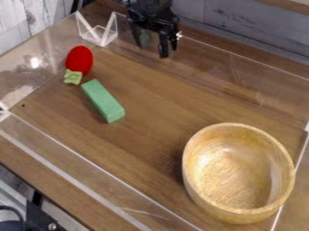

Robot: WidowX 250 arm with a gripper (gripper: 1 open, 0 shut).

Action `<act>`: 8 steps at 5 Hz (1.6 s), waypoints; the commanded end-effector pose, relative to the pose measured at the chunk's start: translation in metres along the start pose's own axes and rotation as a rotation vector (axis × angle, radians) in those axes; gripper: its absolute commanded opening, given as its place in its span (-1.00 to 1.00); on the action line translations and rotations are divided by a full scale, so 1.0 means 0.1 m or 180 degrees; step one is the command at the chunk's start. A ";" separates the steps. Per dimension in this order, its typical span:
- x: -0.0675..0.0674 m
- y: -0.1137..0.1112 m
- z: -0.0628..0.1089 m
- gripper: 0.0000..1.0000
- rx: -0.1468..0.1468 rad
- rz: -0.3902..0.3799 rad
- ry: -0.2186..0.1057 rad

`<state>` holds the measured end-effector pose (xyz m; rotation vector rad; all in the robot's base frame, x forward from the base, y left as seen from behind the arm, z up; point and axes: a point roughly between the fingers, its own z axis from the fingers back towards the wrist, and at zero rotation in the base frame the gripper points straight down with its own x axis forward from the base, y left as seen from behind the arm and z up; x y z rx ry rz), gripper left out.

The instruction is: Move the red object to the left side of the table

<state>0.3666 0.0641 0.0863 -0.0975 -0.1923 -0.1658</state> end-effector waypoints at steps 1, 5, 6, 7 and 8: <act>0.13 -0.16 0.29 1.00 0.0015 -0.0043 -0.0275; 0.18 -0.46 0.35 1.00 -0.0016 -0.0298 -0.0287; 0.20 -0.54 0.43 1.00 -0.0031 -0.0292 -0.0297; 0.26 -0.68 0.30 1.00 -0.0048 -0.0233 -0.0275; 0.23 -0.75 0.24 -1.00 0.0007 0.0180 -0.0271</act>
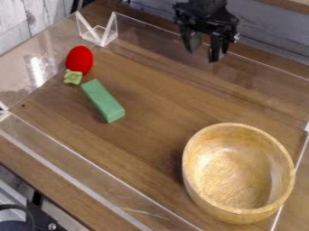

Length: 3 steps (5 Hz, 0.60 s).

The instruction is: Move the red object to the left side of the table

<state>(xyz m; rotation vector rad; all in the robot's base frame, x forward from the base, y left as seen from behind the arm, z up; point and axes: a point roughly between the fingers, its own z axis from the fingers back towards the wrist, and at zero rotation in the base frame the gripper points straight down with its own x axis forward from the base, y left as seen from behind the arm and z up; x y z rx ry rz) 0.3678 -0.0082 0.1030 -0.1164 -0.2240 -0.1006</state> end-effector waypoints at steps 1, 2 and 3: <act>0.02 0.03 0.14 1.00 0.0119 0.0353 -0.0073; -0.01 0.12 0.10 1.00 0.0157 0.0191 0.0035; 0.00 0.23 0.06 1.00 0.0114 -0.0126 0.0117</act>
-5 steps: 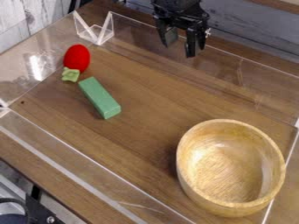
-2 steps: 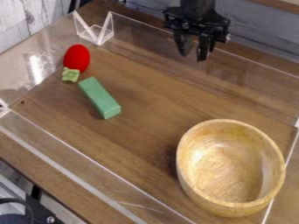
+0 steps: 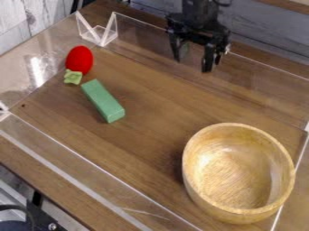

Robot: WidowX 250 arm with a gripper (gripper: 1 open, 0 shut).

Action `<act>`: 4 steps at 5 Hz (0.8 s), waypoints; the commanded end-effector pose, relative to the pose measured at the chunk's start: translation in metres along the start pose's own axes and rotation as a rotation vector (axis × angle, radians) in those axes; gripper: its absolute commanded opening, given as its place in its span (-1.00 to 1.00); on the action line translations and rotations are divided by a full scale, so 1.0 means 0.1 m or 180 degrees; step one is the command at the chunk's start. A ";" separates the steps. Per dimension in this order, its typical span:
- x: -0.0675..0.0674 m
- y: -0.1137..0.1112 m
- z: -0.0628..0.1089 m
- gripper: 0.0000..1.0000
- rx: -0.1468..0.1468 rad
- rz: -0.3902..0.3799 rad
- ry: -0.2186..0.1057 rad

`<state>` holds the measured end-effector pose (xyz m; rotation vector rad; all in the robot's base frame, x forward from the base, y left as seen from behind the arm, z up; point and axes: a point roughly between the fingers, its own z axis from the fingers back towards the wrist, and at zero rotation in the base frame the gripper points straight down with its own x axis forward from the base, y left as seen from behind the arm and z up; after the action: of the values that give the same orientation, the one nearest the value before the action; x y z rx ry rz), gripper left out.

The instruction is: Move the red object to the left side of the table

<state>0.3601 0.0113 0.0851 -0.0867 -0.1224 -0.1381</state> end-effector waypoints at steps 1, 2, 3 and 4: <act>0.17 0.12 0.18 1.00 0.0016 -0.0065 -0.0198; 0.15 0.18 0.20 1.00 0.0002 -0.0078 -0.0198; 0.15 0.20 0.17 1.00 -0.0065 -0.0200 -0.0211; 0.15 0.17 0.16 1.00 -0.0136 -0.0337 -0.0229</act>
<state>0.3684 0.0239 0.0851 -0.1438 -0.1429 -0.2422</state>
